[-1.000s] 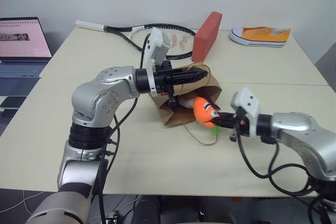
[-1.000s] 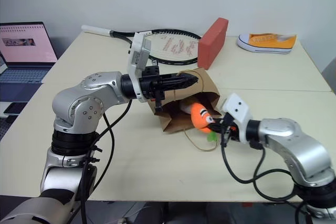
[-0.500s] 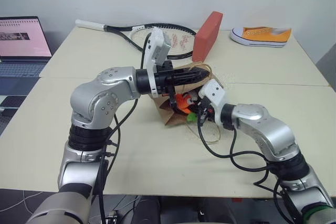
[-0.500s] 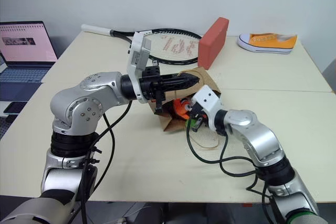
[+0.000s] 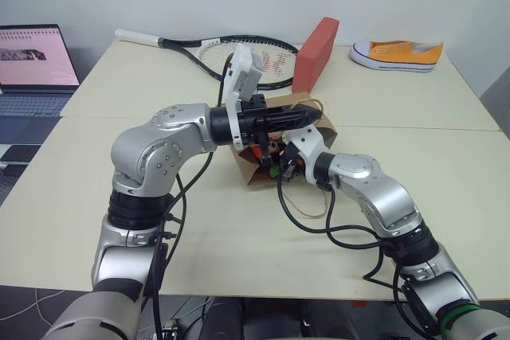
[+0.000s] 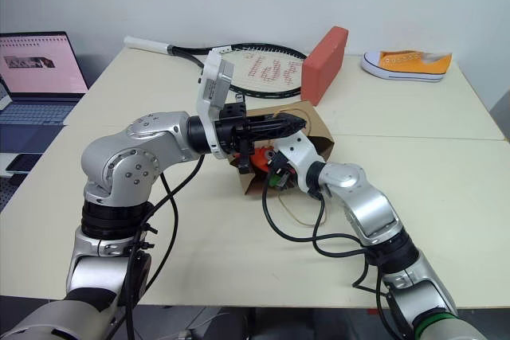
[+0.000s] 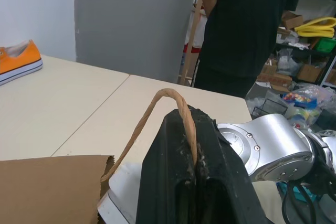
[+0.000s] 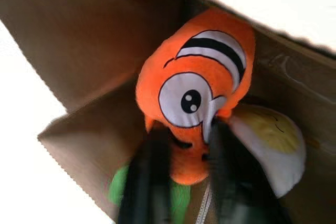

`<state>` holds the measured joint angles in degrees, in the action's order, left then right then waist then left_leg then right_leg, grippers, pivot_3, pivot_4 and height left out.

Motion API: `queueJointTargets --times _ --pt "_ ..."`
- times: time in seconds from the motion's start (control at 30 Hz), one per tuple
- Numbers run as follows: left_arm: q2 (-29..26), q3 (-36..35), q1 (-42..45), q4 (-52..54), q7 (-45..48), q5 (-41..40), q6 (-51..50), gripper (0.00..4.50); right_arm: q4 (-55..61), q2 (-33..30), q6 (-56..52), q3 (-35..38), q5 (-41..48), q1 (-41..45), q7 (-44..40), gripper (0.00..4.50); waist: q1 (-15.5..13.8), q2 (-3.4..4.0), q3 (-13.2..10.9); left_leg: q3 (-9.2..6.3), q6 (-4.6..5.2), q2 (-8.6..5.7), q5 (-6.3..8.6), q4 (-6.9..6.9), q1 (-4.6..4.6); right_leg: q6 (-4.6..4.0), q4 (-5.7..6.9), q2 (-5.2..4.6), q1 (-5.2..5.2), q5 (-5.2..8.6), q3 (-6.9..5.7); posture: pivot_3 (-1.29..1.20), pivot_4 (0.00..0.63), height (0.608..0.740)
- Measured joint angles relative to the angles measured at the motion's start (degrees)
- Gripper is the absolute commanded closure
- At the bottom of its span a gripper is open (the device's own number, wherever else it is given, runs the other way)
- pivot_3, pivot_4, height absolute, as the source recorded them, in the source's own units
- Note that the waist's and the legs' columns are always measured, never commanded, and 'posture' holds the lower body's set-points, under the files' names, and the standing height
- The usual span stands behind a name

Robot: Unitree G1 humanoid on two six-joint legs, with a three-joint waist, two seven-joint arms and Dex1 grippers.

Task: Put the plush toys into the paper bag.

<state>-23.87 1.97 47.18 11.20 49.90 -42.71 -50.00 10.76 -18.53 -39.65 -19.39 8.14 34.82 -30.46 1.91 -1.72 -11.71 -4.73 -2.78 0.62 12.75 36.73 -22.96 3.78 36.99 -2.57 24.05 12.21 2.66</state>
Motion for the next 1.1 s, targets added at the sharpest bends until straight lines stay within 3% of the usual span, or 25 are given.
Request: queueJointTargets --times 0.23,0.7,1.1 --pt "0.01 0.0 -0.1 0.01 -0.46 -0.02 -0.02 4.5 0.09 -0.05 1.55 -0.04 -1.29 -1.2 -0.7 0.04 0.01 0.0 0.0 -0.01 0.0 0.0 0.0 -0.01 0.0 0.0 0.0 0.0 0.0 0.0 0.0 0.0 0.15 0.74" --pt "0.02 0.07 -0.35 -0.1 -0.55 0.23 0.27 4.5 3.26 -2.92 0.73 -0.42 -3.07 -2.91 -2.96 0.04 -0.01 0.0 0.0 -0.01 0.0 0.0 0.0 -0.01 0.0 0.0 -0.01 0.0 0.0 0.0 0.0 0.0 0.15 0.74" --pt "0.38 0.35 -0.67 -0.88 -0.81 1.62 1.53 4.5 21.66 -22.4 -4.43 10.06 9.53 -10.2 -18.64 0.04 -0.12 0.0 0.0 -0.01 0.01 0.0 0.01 -0.02 -0.02 -0.01 -0.05 0.0 -0.02 0.02 -0.02 0.0 0.15 0.74"
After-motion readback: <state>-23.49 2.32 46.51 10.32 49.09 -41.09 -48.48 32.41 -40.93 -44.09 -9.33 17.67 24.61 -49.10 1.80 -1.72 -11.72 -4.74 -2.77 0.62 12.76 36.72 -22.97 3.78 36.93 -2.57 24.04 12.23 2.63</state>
